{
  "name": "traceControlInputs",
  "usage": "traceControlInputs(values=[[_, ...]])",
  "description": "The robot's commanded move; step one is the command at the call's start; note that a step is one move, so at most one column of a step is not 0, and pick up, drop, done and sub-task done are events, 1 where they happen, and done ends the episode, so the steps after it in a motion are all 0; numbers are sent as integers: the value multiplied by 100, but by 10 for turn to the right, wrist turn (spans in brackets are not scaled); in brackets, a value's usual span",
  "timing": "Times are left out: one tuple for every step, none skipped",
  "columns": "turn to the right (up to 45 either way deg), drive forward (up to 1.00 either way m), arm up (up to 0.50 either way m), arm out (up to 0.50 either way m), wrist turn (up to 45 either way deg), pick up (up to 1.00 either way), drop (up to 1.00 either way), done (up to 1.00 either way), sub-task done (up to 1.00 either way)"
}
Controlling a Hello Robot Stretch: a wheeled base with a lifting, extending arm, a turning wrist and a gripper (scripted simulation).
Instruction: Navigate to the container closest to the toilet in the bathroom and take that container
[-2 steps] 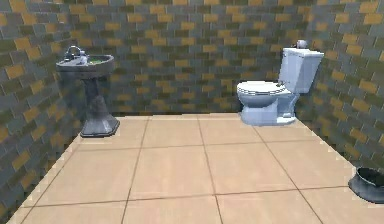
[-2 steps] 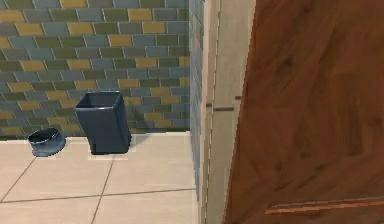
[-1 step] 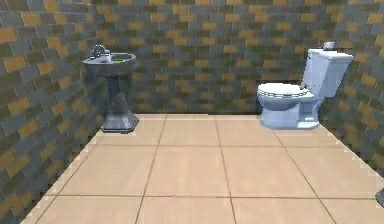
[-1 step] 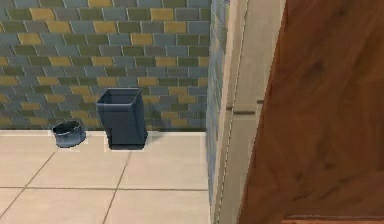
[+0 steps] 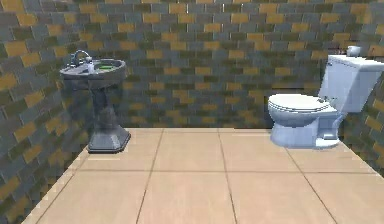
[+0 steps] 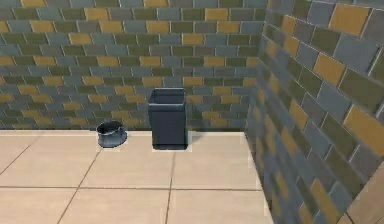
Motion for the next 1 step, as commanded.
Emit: traceControlInputs(values=[[450, 0, 0, 0, 0, 0, 0, 0, 0]])
